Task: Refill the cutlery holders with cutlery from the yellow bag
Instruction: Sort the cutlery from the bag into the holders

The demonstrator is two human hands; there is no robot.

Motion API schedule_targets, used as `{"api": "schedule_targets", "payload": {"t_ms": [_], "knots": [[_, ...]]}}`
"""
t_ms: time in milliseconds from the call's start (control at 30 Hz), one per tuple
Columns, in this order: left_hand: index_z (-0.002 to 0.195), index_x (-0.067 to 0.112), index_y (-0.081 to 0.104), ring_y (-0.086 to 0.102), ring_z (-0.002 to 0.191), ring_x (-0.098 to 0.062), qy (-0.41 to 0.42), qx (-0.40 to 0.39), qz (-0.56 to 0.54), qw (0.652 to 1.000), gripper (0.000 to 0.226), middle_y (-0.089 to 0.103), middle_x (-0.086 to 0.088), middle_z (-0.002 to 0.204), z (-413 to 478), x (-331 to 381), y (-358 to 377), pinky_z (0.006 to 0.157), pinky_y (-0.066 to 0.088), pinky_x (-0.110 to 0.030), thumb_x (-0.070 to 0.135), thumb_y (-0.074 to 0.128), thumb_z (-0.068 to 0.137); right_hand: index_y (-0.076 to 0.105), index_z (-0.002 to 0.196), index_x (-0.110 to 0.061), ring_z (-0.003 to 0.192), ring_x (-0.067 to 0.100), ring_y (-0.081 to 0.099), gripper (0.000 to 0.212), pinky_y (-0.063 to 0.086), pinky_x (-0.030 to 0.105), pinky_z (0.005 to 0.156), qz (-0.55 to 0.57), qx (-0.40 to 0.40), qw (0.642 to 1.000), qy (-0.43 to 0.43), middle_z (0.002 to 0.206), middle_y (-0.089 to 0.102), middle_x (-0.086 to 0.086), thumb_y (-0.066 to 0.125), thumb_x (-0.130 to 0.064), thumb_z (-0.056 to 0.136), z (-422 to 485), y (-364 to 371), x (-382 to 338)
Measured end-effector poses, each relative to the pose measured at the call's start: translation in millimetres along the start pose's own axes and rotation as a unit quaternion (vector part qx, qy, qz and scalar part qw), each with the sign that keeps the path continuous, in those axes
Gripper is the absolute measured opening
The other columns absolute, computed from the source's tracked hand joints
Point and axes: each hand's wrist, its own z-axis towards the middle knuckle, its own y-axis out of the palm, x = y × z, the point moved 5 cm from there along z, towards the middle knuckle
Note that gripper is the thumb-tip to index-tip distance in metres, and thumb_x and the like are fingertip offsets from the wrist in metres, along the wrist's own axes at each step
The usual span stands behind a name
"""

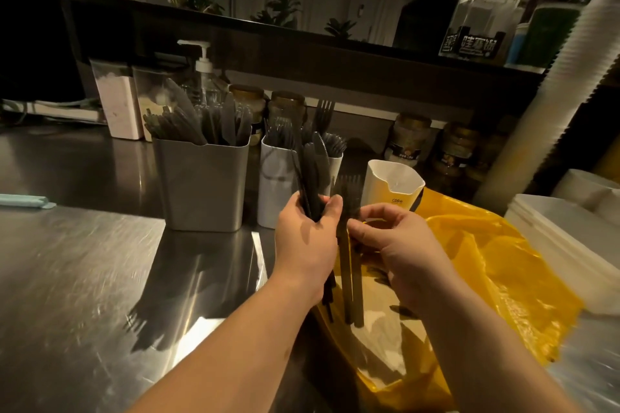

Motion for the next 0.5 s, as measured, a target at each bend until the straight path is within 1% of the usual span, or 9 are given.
{"api": "schedule_targets", "payload": {"t_ms": [100, 167, 233, 267, 333, 367, 400, 433, 500], "knots": [[0.098, 0.031, 0.058, 0.063, 0.088, -0.006, -0.012, -0.027, -0.026, 0.999, 0.006, 0.067, 0.008, 0.096, -4, 4, 1, 0.062, 0.044, -0.017, 0.037, 0.061, 0.098, 0.069, 0.103, -0.014, 0.077, 0.02, 0.076, 0.023, 0.061, 0.035, 0.07, -0.011, -0.027, 1.0, -0.006, 0.085, 0.077, 0.007, 0.078, -0.013, 0.082, 0, 0, -5], [0.1, 0.028, 0.061, 0.065, 0.088, -0.008, -0.036, -0.052, -0.059, 0.996, 0.007, 0.069, 0.005, 0.097, -4, 5, 1, 0.06, 0.046, -0.017, 0.035, 0.061, 0.099, 0.069, 0.106, -0.01, 0.077, 0.021, 0.077, 0.024, 0.061, 0.034, 0.068, -0.015, -0.05, 0.999, -0.002, 0.086, 0.078, 0.007, 0.077, -0.012, 0.083, 1, 2, -10], [0.104, 0.024, 0.063, 0.067, 0.089, -0.008, -0.048, -0.072, -0.072, 0.994, 0.011, 0.072, 0.004, 0.096, -3, 8, 0, 0.06, 0.048, -0.017, 0.034, 0.062, 0.098, 0.069, 0.103, -0.006, 0.077, 0.021, 0.077, 0.02, 0.06, 0.034, 0.066, -0.024, -0.082, 0.996, 0.01, 0.085, 0.078, 0.008, 0.075, -0.01, 0.085, 2, 6, -16], [0.105, 0.024, 0.064, 0.068, 0.091, -0.009, -0.05, -0.076, -0.075, 0.993, 0.013, 0.074, 0.004, 0.093, -1, 10, -1, 0.063, 0.05, -0.019, 0.034, 0.063, 0.097, 0.069, 0.098, -0.004, 0.078, 0.022, 0.077, 0.014, 0.06, 0.035, 0.067, -0.034, -0.099, 0.994, 0.011, 0.084, 0.078, 0.009, 0.073, -0.01, 0.087, 4, 9, -20], [0.103, 0.024, 0.066, 0.07, 0.094, -0.015, -0.047, -0.075, -0.073, 0.993, 0.014, 0.076, 0.004, 0.09, 5, 15, -6, 0.076, 0.056, -0.032, 0.035, 0.065, 0.095, 0.067, 0.089, -0.005, 0.08, 0.023, 0.077, 0.006, 0.058, 0.035, 0.068, -0.035, -0.121, 0.992, 0.007, 0.082, 0.077, 0.01, 0.07, -0.01, 0.09, 6, 14, -28], [0.102, 0.024, 0.067, 0.07, 0.094, -0.019, -0.045, -0.071, -0.073, 0.994, 0.015, 0.075, 0.0, 0.091, 10, 18, -12, 0.081, 0.057, -0.039, 0.037, 0.065, 0.095, 0.065, 0.086, -0.006, 0.08, 0.022, 0.077, 0.007, 0.058, 0.034, 0.067, -0.019, -0.121, 0.993, -0.005, 0.082, 0.076, 0.01, 0.069, -0.01, 0.091, 9, 16, -36], [0.101, 0.023, 0.067, 0.069, 0.09, -0.022, -0.047, -0.065, -0.076, 0.994, 0.017, 0.073, -0.004, 0.09, 15, 22, -19, 0.08, 0.057, -0.044, 0.039, 0.065, 0.095, 0.064, 0.087, -0.008, 0.08, 0.022, 0.076, 0.006, 0.059, 0.033, 0.065, 0.014, -0.107, 0.994, -0.026, 0.082, 0.075, 0.01, 0.068, -0.009, 0.091, 13, 16, -47], [0.1, 0.022, 0.067, 0.065, 0.08, -0.022, -0.049, -0.055, -0.077, 0.994, 0.019, 0.068, -0.005, 0.085, 20, 24, -27, 0.073, 0.057, -0.043, 0.04, 0.065, 0.095, 0.063, 0.088, -0.009, 0.08, 0.022, 0.075, 0.005, 0.059, 0.031, 0.063, 0.061, -0.082, 0.993, -0.058, 0.083, 0.074, 0.01, 0.067, -0.008, 0.092, 18, 13, -61], [0.097, 0.019, 0.065, 0.057, 0.063, -0.014, -0.052, -0.043, -0.076, 0.995, 0.022, 0.058, 0.001, 0.07, 29, 29, -49, 0.056, 0.049, -0.033, 0.04, 0.064, 0.095, 0.062, 0.09, -0.012, 0.082, 0.022, 0.074, 0.007, 0.06, 0.03, 0.065, 0.152, -0.02, 0.976, -0.152, 0.089, 0.07, 0.01, 0.066, -0.006, 0.093, 29, 5, -94]]}}
